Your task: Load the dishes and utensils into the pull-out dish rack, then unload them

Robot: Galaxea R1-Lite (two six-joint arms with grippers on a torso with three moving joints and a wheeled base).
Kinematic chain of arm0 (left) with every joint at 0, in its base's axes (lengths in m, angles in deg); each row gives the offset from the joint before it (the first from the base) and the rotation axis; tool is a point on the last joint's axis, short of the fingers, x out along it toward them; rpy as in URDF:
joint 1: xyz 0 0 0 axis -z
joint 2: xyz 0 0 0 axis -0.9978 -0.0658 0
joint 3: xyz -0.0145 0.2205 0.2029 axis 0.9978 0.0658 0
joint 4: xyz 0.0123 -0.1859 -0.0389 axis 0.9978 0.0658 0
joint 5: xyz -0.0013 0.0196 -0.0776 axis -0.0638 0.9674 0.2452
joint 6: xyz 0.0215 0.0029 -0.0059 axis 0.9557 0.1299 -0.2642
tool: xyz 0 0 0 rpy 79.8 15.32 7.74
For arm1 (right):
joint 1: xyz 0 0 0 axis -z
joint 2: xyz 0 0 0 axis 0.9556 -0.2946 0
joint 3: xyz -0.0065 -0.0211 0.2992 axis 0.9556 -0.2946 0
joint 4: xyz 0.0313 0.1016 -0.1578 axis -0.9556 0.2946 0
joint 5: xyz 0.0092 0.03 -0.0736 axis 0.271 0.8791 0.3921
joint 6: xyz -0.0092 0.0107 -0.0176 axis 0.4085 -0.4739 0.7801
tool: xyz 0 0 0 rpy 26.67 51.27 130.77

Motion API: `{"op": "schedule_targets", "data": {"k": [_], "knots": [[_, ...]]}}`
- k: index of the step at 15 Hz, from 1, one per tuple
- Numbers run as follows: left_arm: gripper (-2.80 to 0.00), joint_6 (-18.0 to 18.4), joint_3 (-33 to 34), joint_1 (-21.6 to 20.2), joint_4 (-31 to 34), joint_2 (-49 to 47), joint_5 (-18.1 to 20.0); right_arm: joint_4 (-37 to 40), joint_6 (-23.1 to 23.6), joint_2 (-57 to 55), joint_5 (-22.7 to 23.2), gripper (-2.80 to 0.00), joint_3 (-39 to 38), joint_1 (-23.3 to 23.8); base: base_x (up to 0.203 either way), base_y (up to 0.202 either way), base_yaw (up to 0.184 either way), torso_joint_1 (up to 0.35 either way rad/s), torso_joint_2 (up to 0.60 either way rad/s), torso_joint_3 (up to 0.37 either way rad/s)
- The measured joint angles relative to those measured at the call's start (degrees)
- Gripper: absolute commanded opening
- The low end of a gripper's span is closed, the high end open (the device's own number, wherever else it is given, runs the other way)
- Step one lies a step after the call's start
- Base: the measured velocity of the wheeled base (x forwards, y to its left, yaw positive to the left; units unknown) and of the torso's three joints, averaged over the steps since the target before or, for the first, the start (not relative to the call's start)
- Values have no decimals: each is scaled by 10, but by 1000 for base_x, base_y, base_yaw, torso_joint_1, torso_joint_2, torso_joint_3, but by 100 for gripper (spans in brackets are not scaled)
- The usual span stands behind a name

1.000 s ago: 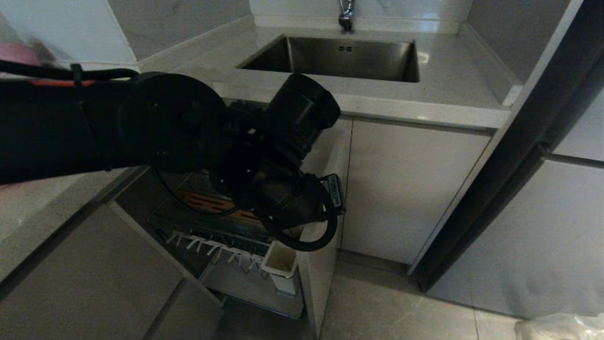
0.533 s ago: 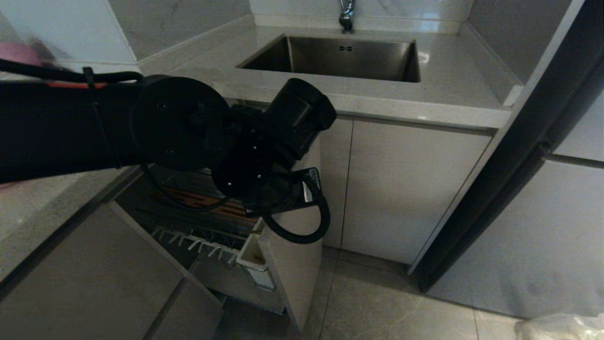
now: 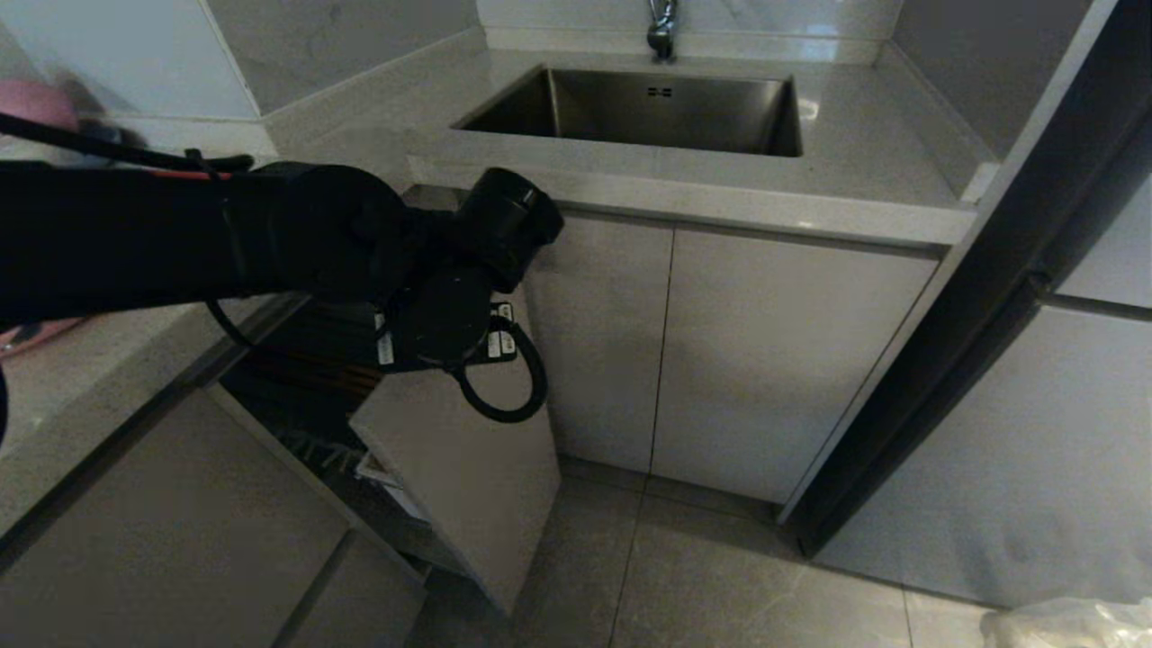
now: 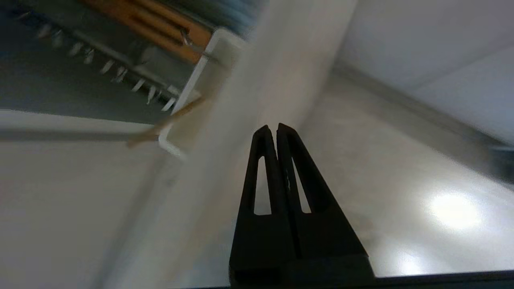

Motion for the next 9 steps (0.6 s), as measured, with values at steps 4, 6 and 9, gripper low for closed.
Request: {"op": "schedule_targets", "data": {"k": [4,6,9], "knots": [[-280,48,8,-67,-3,0,-8,0,0,0,0,-280,0,0,0,0,0,0,0,0],[-280,48,9,-68,-3,0,-8,0,0,0,0,-280,0,0,0,0,0,0,0,0],[-280,45,10,-53,-3,10,-5,0,0,0,0,-280,0,0,0,0,0,0,0,0]]}}
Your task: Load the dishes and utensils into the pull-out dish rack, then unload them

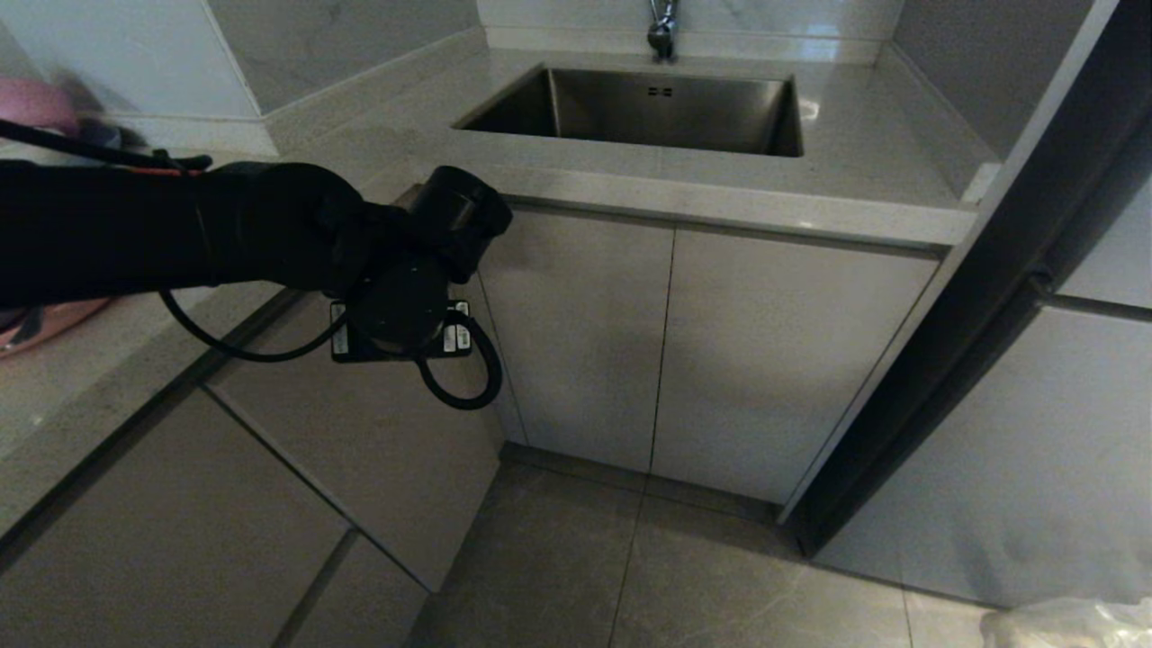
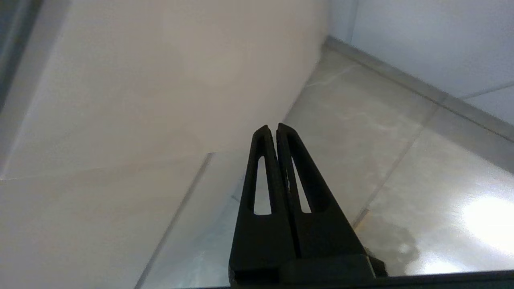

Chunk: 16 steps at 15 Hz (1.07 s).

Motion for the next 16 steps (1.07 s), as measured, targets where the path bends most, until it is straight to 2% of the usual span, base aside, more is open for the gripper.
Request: {"op": "schedule_targets", "data": {"k": [5,9,11,12,13,15,16], "knots": [[-280,-1,1,27,-2,78,3,0,0,0,0,-280,0,0,0,0,0,0,0,0],[-280,7,-20,18,-5,204,24,0,0,0,0,-280,0,0,0,0,0,0,0,0],[-280,31,-23,-24,-5,282,71,0,0,0,0,-280,0,0,0,0,0,0,0,0],[-280,49,-18,-68,-6,327,109,0,0,0,0,-280,0,0,0,0,0,0,0,0],[-280,67,-9,-113,-6,367,151,0,0,0,0,-280,0,0,0,0,0,0,0,0],[-280,109,33,-202,-6,470,259,0,0,0,0,-280,0,0,0,0,0,0,0,0],[-280,125,63,-227,-8,518,296,0,0,0,0,-280,0,0,0,0,0,0,0,0]]}}
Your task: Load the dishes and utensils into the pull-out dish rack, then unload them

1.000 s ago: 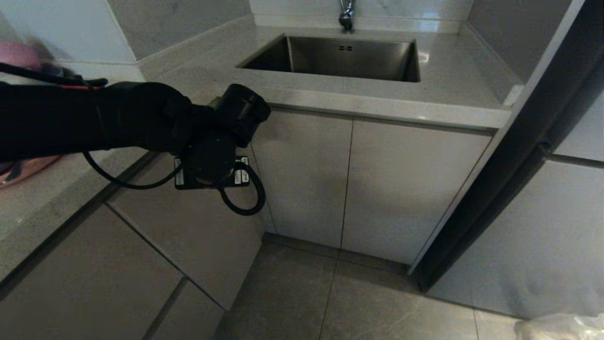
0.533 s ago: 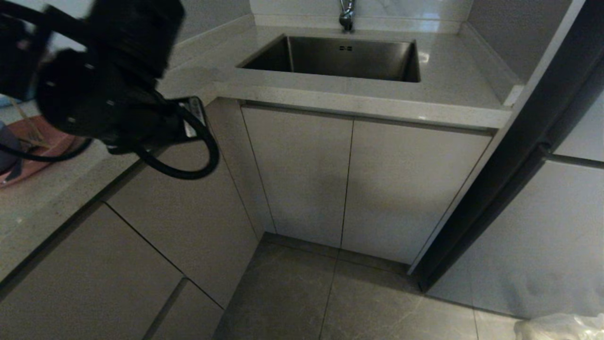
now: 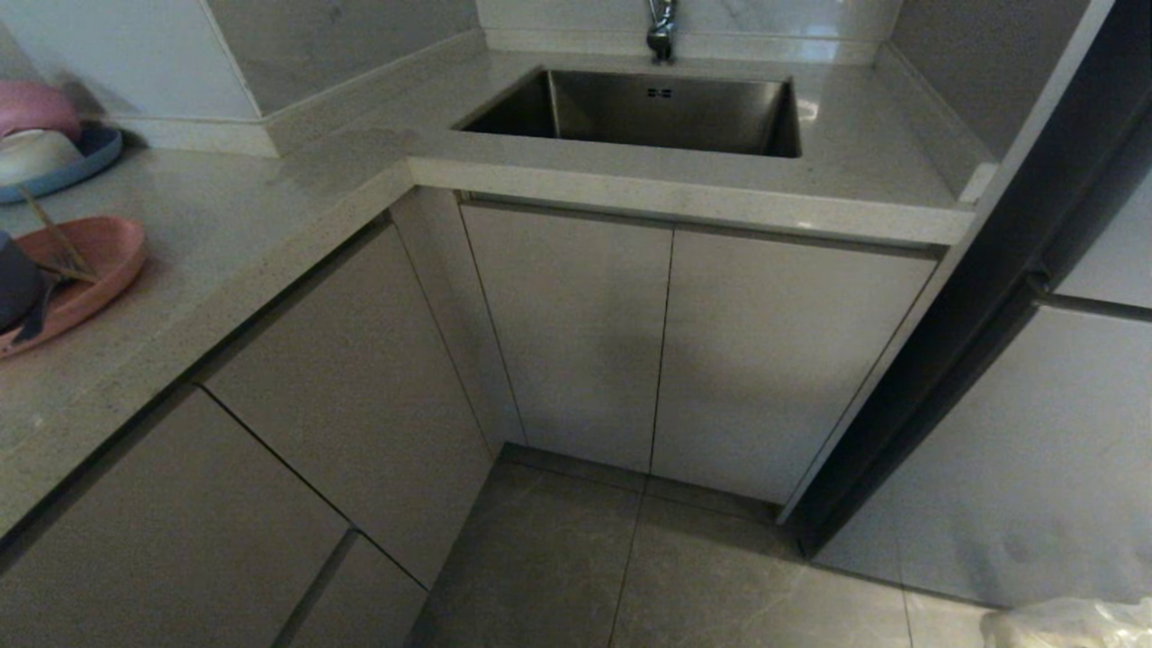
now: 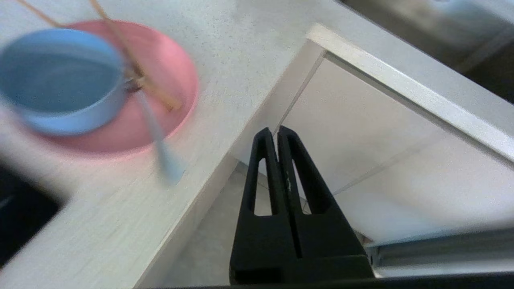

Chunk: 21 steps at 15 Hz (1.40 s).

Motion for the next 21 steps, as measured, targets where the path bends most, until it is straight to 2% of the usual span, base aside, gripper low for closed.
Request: {"op": "schedule_targets", "data": {"k": [2,5,8,11,15,16,18,21], "knots": [[-280,37,99,-40,-20,115,49,0,0,0,0,-280,0,0,0,0,0,0,0,0],[-280,98,300,-72,-90,287,74,0,0,0,0,-280,0,0,0,0,0,0,0,0],[-280,152,477,-85,-133,441,98,0,0,0,0,-280,0,0,0,0,0,0,0,0],[-280,145,627,-91,-181,526,109,0,0,0,0,-280,0,0,0,0,0,0,0,0],[-280,148,851,-93,-344,564,107,0,0,0,0,-280,0,0,0,0,0,0,0,0],[-280,143,880,-94,-379,568,117,0,0,0,0,-280,0,0,0,0,0,0,0,0],[-280,121,910,-94,-403,572,149,0,0,0,0,-280,0,0,0,0,0,0,0,0],[-280,120,919,-94,-405,574,151,0,0,0,0,-280,0,0,0,0,0,0,0,0]]}}
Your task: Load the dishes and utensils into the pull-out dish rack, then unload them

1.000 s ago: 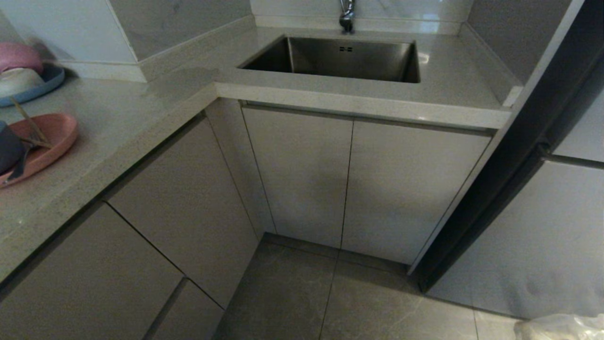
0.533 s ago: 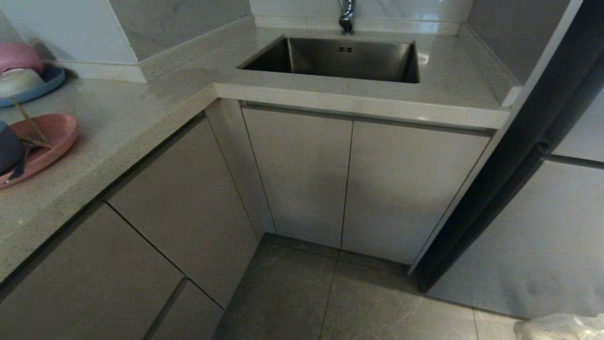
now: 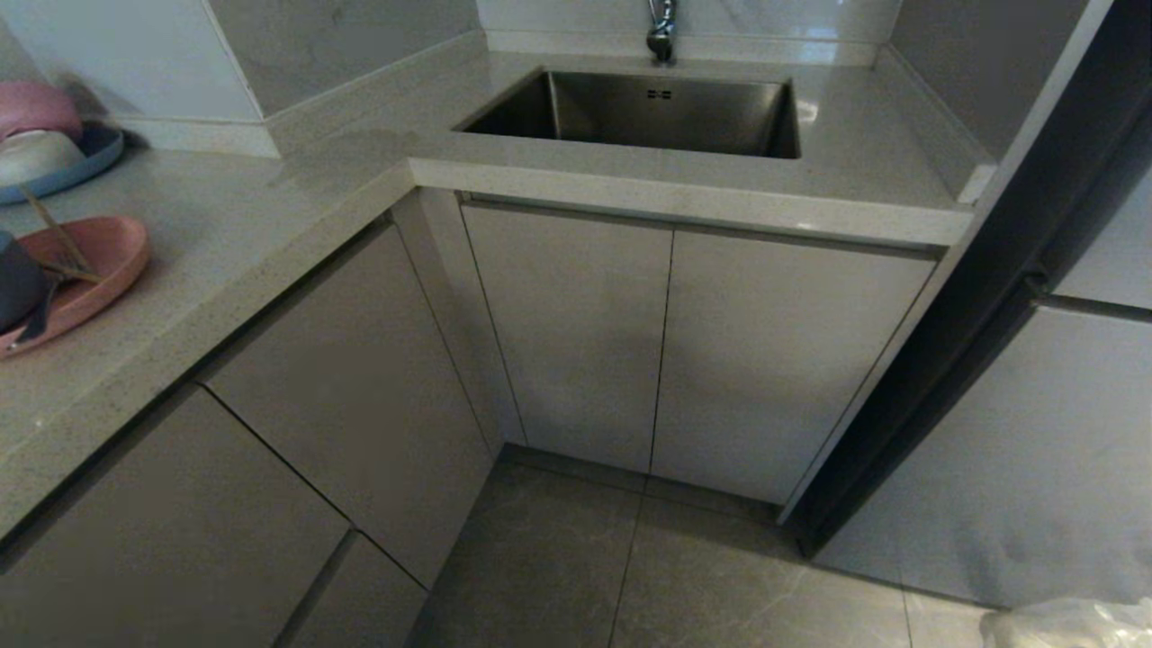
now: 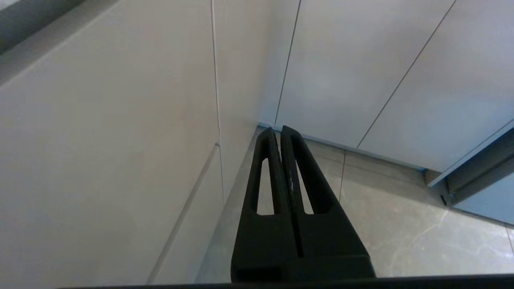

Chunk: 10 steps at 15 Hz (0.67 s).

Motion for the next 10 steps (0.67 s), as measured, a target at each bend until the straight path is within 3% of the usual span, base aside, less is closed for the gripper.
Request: {"op": "schedule_targets", "data": {"k": [5,10], "knots": [[-280,-5,1,0,-11,1,-2,0,0,0,0,-280,0,0,0,0,0,0,0,0],[-280,-5,1,0,-10,1,-2,0,0,0,0,-280,0,0,0,0,0,2,4,152]]}}
